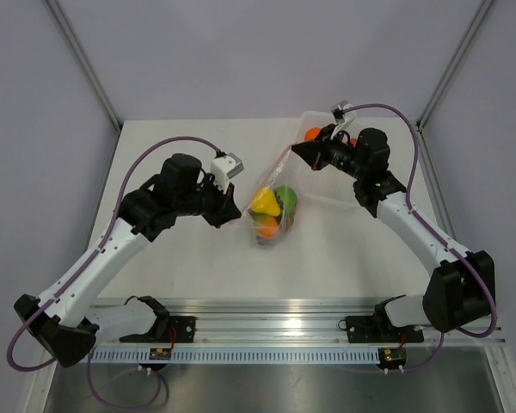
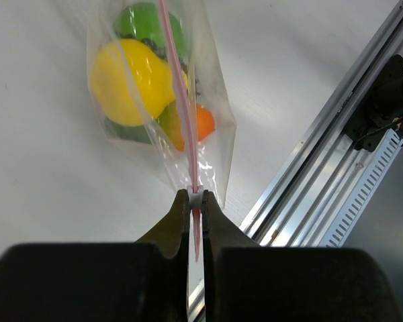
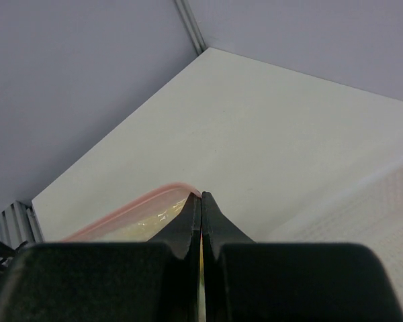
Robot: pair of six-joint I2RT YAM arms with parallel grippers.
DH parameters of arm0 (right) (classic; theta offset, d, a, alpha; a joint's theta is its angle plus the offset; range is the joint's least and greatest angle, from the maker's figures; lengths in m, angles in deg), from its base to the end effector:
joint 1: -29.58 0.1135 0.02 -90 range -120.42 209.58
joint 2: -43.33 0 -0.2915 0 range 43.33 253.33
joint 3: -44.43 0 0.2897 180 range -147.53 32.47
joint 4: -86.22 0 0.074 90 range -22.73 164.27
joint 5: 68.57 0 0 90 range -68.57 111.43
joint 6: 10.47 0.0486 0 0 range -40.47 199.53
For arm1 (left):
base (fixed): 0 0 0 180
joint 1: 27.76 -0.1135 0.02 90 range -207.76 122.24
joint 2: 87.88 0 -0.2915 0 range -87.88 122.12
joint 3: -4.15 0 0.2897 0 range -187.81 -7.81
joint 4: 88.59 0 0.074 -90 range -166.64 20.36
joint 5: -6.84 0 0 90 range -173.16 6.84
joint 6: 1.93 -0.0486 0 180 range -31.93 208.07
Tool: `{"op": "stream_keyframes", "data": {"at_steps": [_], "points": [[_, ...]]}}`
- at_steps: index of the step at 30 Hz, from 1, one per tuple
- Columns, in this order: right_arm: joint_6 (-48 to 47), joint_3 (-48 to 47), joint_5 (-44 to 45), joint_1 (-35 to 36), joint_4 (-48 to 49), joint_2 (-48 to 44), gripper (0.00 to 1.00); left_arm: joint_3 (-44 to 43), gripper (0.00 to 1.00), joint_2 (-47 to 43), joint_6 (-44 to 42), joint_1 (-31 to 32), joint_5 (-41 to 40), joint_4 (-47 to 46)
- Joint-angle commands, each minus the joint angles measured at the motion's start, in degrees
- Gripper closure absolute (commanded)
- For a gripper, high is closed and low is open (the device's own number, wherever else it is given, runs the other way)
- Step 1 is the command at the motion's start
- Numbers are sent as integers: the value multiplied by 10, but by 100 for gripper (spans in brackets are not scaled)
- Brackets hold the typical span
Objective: Place the food in the zip-top bag and seal the zipper
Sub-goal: Zip the zipper food storage bag at the center of the board, then place the zipper food storage bag at the center of the board.
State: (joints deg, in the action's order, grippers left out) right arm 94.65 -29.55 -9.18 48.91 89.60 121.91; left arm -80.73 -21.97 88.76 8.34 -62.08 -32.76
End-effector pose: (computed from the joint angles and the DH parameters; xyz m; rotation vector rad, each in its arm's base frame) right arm 0.3380 0.1448 0.3735 -0.4887 1.5885 0.8850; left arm 0.2082 -0.1735 0.4022 0.8879 2.0896 -0.7559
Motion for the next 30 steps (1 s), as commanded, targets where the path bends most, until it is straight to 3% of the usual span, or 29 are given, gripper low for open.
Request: {"op": "stream_keyframes", "data": {"at_steps": [1, 10, 20, 26, 30], "points": [[12, -16, 106, -21, 77, -20, 100, 42, 100, -34, 38, 2, -14, 72], [28, -16, 97, -21, 86, -18, 100, 78, 100, -106, 71, 2, -57, 79], [49, -18, 78, -21, 98, -11, 100, 45, 100, -116, 66, -11, -97, 84], [72, -33, 51, -21, 112, 8, 100, 31, 100, -119, 55, -86, -138, 75], [103, -58, 4, -13, 141, 41, 100, 15, 100, -89, 59, -148, -176, 9]]}}
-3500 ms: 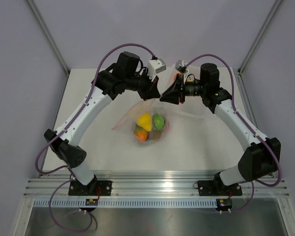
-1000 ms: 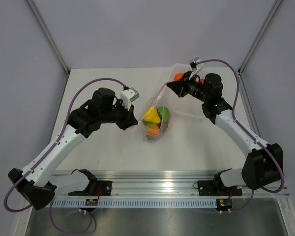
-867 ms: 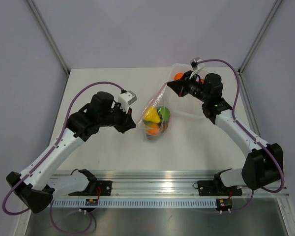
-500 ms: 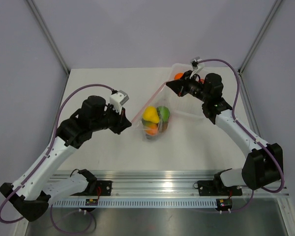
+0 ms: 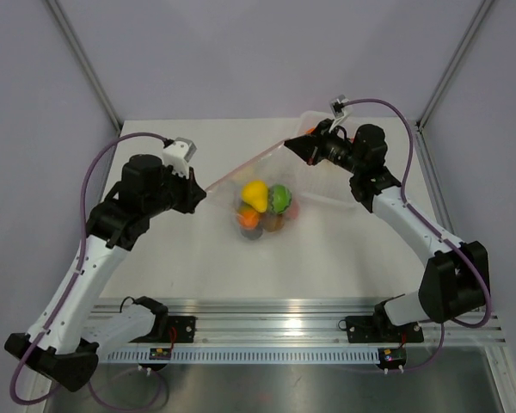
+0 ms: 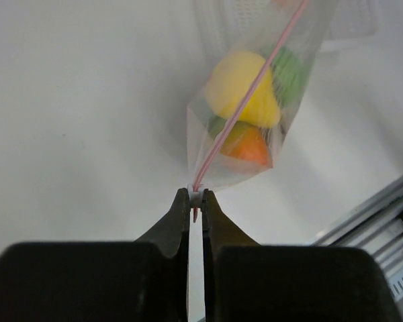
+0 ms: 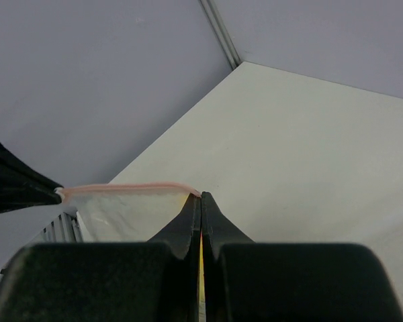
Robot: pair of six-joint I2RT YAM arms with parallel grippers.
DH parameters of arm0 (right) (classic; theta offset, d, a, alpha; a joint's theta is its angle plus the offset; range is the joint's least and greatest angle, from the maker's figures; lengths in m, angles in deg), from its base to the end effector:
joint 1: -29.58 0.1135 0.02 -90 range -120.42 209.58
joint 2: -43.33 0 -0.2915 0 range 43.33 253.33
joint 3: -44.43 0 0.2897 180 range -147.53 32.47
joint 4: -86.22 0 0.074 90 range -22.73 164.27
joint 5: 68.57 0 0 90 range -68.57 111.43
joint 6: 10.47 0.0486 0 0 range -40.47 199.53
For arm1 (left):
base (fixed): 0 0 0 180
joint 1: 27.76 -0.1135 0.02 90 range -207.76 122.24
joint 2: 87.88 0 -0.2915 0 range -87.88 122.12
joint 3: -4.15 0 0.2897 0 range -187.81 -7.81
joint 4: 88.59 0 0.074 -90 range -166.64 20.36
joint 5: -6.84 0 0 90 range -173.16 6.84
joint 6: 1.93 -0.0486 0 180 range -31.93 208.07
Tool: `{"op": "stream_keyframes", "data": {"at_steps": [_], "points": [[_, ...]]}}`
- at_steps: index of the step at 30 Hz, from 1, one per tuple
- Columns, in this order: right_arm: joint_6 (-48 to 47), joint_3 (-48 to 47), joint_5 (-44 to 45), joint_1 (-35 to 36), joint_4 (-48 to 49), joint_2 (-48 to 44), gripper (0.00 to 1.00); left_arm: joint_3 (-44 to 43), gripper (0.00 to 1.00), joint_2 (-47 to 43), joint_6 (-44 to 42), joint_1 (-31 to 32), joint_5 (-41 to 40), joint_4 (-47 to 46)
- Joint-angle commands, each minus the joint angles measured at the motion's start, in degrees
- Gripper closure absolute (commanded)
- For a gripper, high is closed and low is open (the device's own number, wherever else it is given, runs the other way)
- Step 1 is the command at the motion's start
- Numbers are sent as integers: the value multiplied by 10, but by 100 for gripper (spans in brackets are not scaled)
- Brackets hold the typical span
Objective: Place the food in the zip-top bag and seal the zipper
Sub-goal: Place the zipper food storage bag at the center of the board.
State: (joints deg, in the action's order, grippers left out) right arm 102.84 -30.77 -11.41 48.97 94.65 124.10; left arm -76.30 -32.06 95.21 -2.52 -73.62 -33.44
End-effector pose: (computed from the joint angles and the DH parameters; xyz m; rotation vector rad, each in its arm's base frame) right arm 0.3462 0.1498 0.3788 -0.4262 1.5632 1.0171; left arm 0.1997 -0.1031 0.4135 0.4363 2.0924 -0.5112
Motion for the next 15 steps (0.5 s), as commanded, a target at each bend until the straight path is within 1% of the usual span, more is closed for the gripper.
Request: {"op": "stream_keyframes", "data": {"at_steps": [1, 2, 4, 5, 6, 8, 9, 10, 11, 12, 13, 14, 15], "points": [[19, -51, 22, -8, 94, 25, 100, -53, 100, 27, -5, -52, -62, 8], [9, -61, 21, 5, 94, 35, 100, -70, 100, 41, -5, -75, -63, -5], [-1, -72, 22, 16, 98, 49, 100, -101, 100, 86, -2, -97, -64, -18], [0, -87, 21, 23, 105, 68, 100, -136, 100, 99, 1, -119, -60, -33], [4, -95, 18, 24, 114, 82, 100, -150, 100, 116, 3, -131, -50, -42], [30, -123, 11, 24, 148, 124, 100, -204, 100, 162, 12, -166, -39, -56], [38, -131, 11, 24, 168, 137, 100, -221, 100, 173, 14, -178, -17, -63], [47, -140, 13, 24, 206, 152, 100, -235, 100, 194, 19, -190, -8, -69], [65, -167, 15, 25, 222, 184, 100, -247, 100, 200, 29, -214, 8, -79], [74, -189, 13, 26, 233, 204, 100, -270, 100, 206, 33, -225, 40, -94], [79, -215, 1, 26, 232, 223, 100, -278, 100, 214, 37, -233, 51, -101], [95, -262, -7, 26, 234, 264, 100, -285, 100, 218, 39, -245, 60, -107], [103, -283, -14, 27, 249, 283, 100, -289, 100, 218, 40, -249, 71, -118]]}}
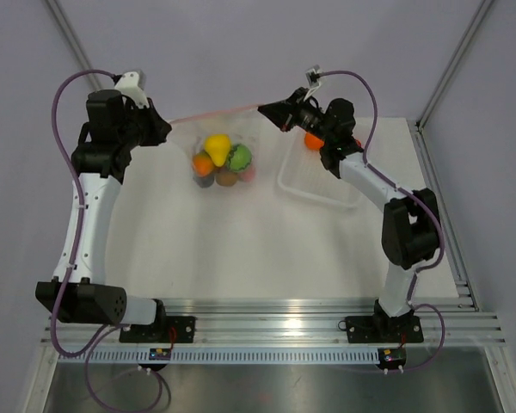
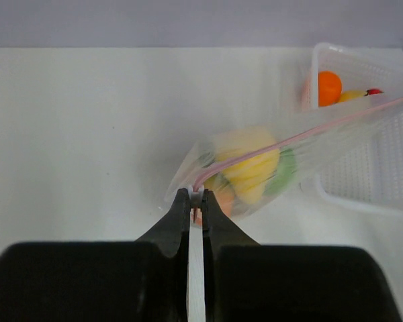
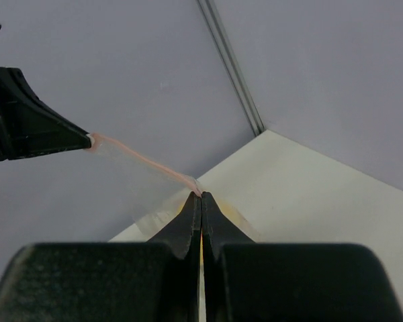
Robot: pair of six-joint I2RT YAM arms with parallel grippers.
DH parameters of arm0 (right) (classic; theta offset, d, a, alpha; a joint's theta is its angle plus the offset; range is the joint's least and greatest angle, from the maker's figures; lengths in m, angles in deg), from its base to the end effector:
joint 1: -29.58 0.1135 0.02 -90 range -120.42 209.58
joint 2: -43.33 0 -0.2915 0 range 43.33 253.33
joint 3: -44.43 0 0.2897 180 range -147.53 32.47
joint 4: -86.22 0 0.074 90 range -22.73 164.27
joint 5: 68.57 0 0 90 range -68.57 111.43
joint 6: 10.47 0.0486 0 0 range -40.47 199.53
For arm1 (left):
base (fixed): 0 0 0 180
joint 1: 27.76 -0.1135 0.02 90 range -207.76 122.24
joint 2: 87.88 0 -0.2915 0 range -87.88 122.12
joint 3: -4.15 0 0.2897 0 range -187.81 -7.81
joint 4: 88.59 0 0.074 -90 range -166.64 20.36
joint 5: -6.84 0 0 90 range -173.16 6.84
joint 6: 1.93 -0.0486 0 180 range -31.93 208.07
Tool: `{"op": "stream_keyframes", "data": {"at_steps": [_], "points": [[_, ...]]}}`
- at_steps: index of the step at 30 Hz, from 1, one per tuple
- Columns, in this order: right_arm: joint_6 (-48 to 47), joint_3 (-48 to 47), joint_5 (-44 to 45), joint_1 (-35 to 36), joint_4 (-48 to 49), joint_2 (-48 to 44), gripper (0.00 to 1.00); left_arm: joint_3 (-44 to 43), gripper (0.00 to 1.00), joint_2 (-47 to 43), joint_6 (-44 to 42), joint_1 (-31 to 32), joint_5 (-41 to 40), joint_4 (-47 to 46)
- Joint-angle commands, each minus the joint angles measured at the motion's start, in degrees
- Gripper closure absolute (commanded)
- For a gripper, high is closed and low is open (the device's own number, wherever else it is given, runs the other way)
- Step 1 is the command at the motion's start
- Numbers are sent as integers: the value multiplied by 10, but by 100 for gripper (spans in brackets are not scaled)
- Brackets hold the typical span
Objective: Place the food in the zip-top bag and seal the zipper
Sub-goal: Place the zipper food storage bag at the center of the board.
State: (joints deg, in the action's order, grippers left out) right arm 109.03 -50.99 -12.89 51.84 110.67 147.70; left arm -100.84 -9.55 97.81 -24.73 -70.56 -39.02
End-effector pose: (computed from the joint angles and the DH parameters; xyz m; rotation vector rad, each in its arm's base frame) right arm 0.4417 0.2104 0.3813 -0.4575 1.3689 1.1391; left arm 0.3308 -0.0281 0.4817 0.0287 1.9779 -0.3619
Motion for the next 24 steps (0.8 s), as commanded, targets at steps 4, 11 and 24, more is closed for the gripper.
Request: {"op": "stream_keyframes", "data": {"at_steps": [4, 11, 24], "points": [[112, -130, -42, 4, 154, 128, 100, 12, 100, -25, 11, -30, 59, -88], [112, 15, -133, 9, 216, 114, 100, 296, 100, -155, 68, -30, 123, -172], [-35, 283, -121, 13, 9, -118, 14, 438, 1, -327, 89, -28, 155, 9]]}}
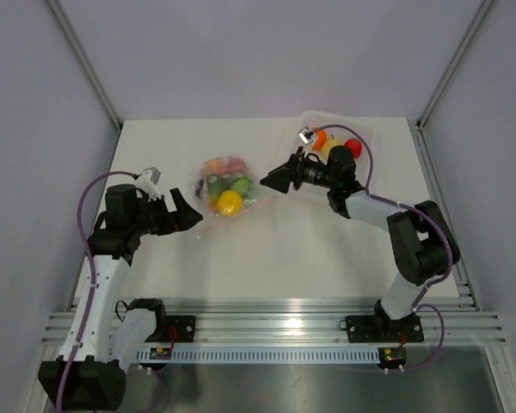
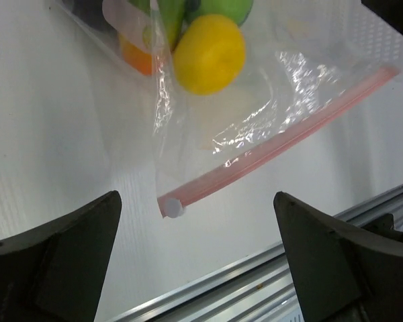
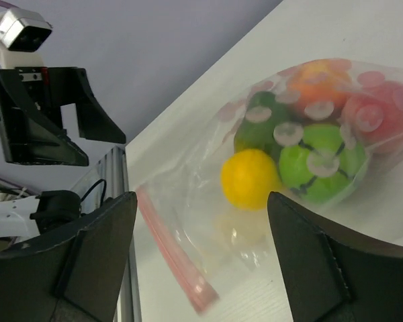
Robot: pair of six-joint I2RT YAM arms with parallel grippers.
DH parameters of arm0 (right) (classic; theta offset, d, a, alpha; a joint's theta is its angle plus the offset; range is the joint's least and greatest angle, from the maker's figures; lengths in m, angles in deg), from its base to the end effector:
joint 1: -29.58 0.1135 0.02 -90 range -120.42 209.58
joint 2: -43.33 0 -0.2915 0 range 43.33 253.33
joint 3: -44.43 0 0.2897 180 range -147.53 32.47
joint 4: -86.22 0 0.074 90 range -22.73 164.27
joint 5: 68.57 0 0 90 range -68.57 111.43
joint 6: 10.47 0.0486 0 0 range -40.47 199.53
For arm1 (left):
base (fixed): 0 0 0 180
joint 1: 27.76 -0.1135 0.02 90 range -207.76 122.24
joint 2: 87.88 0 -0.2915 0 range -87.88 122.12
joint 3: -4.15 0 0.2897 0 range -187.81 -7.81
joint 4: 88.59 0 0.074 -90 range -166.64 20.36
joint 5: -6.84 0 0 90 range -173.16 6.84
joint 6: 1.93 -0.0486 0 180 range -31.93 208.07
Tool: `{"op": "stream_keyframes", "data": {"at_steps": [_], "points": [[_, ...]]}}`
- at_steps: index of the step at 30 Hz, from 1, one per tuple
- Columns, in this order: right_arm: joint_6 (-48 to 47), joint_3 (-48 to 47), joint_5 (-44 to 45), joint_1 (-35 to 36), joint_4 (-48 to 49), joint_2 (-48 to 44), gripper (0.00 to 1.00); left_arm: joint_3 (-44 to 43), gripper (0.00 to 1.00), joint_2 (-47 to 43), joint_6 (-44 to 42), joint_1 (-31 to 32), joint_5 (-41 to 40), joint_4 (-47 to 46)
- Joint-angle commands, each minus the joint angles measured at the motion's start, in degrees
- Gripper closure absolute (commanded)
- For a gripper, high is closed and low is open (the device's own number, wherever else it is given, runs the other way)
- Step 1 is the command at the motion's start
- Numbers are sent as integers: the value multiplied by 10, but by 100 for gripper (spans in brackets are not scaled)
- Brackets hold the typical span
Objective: Place the food in the zip-top bag and seal the zipper
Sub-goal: Place the zipper food storage bag at the center of the board, then reset both arms
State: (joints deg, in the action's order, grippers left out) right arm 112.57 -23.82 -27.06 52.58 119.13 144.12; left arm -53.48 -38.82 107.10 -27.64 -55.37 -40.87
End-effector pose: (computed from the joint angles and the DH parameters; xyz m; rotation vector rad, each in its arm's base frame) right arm 0.3770 0.1996 0.2447 -0.5824 1.6571 1.3924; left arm 0.2061 -0.0231 0.3030 -0.1083 2.2570 -0.7249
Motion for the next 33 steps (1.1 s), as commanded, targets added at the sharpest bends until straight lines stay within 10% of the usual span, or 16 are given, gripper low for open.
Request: {"op": "stream_keyframes", "data": {"at_steps": [1, 9, 19, 33], "points": [[-109, 17, 53, 6, -112, -122, 13, -51, 1, -36, -13, 1, -1, 39], [-235, 25, 321, 7, -476, -321, 8, -146, 1, -35, -27, 1, -30, 84], [-119, 15, 766, 7, -780, -554, 1, -158, 1, -34, -15, 3, -72, 69], [13, 0, 906, 6, -1008, -537, 0, -138, 1, -32, -18, 41, -158, 61]]}}
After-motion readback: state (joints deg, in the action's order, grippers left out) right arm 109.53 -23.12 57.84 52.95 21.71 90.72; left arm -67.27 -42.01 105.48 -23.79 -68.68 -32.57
